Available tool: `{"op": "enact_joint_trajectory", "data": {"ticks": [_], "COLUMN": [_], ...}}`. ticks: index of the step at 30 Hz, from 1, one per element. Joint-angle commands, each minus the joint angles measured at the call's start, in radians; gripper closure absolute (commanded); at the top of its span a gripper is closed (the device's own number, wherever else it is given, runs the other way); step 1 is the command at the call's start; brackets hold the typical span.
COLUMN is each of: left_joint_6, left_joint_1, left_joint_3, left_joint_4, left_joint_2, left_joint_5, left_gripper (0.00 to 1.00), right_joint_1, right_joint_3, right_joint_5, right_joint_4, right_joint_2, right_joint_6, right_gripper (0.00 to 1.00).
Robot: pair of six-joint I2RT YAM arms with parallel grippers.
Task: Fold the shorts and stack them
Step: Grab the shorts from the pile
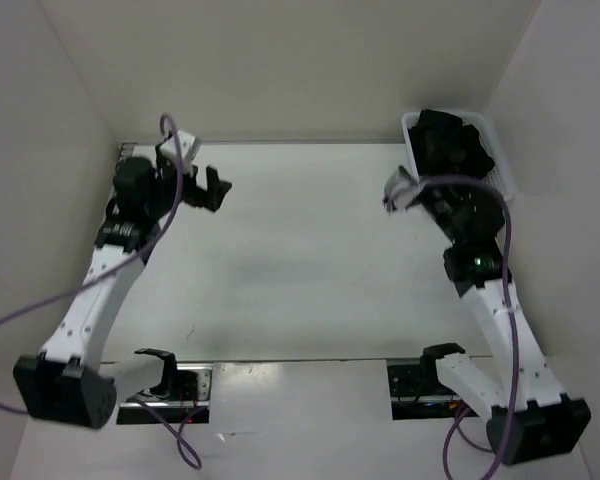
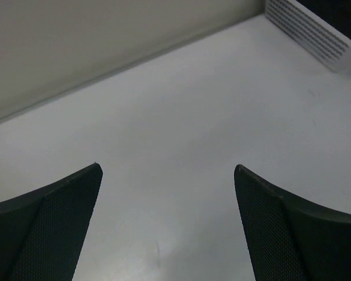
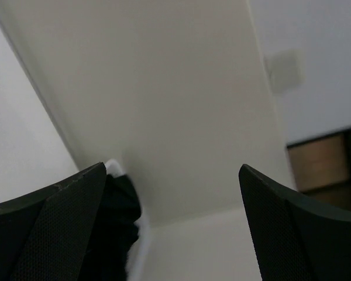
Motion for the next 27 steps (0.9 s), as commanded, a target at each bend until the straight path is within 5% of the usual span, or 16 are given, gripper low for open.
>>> {"op": "enact_joint_trajectory", "data": {"ticks": [1, 5, 12, 20, 27], "left_joint_6": [0.004, 0.004, 0.004, 0.004, 0.004], "left_joint_1": [-0.052, -0.061, -0.061, -0.061, -0.081], "left_joint_3": [0.313, 0.536, 0.621, 0.635, 0.687], "left_joint_4": [-0.255, -0.356, -0.522, -0.536, -0.536], "left_joint_2": [0.27, 0.559, 0.7, 0.788, 0.86], "left_joint_5": [-0.25, -0.325, -0.21, -0.161, -0.15], "left_gripper": [0.0, 0.0, 0.0, 0.0, 0.0], "right_joint_1": [0.009, -0.126, -0.333, -0.353, -0.353], "right_joint_3": [0.263, 0.529, 0.943, 1.231, 1.221], "right_joint_5": [0.466, 0.518, 0.44, 0.502, 0.472], "right_joint_4": [-0.085, -0.135, -0.367, -0.423, -0.444], "right_joint_2": [0.286, 0.647, 1.055, 1.42, 1.53], "right_joint_6": [0.493, 0.878, 1.676, 1.681, 1.73], "right_gripper": [0.02, 0.02, 0.08, 0.11, 0.14]}}
